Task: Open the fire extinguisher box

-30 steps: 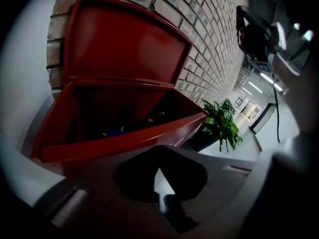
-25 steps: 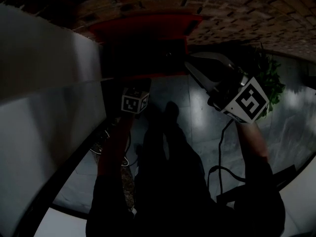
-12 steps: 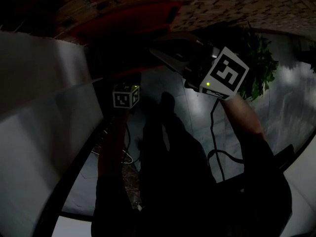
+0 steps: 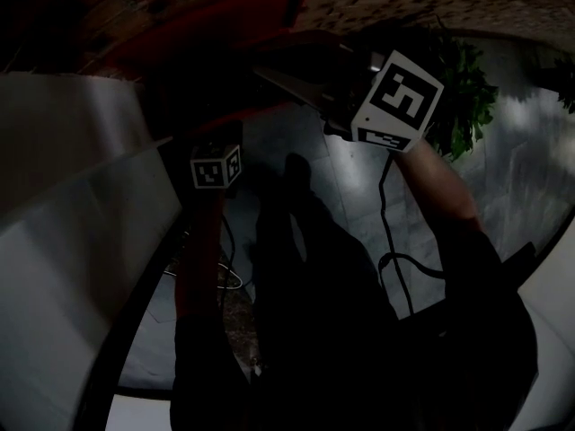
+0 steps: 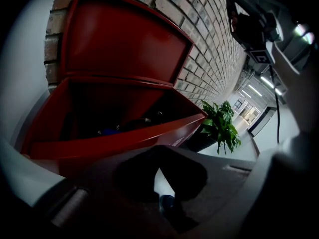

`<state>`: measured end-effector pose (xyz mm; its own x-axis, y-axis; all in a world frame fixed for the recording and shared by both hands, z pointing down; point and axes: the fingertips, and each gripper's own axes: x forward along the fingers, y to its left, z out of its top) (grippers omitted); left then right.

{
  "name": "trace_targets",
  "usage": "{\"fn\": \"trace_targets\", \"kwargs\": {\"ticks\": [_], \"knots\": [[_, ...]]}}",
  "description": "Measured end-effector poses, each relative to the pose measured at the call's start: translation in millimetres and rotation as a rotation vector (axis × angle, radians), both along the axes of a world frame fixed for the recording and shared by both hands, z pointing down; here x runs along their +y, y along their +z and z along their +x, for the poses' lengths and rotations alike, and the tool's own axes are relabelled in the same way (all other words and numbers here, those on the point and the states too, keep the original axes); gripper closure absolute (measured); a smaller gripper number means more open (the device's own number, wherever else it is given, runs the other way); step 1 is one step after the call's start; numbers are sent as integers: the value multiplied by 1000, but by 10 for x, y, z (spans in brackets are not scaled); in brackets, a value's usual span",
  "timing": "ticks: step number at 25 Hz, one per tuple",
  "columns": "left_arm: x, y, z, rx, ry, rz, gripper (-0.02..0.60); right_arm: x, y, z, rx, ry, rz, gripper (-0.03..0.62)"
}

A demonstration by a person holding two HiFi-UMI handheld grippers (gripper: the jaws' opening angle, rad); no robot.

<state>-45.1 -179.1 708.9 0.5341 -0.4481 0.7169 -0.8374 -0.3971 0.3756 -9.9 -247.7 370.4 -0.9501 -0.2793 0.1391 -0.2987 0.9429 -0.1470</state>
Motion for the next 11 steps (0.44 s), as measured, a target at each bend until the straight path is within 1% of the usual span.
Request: {"fn": "trace_targets", "kwargs": {"ticks": [11], "knots": [[26,-6,21,-2,8,-5,581,-25,64,35,24,8,-10,594]]}}
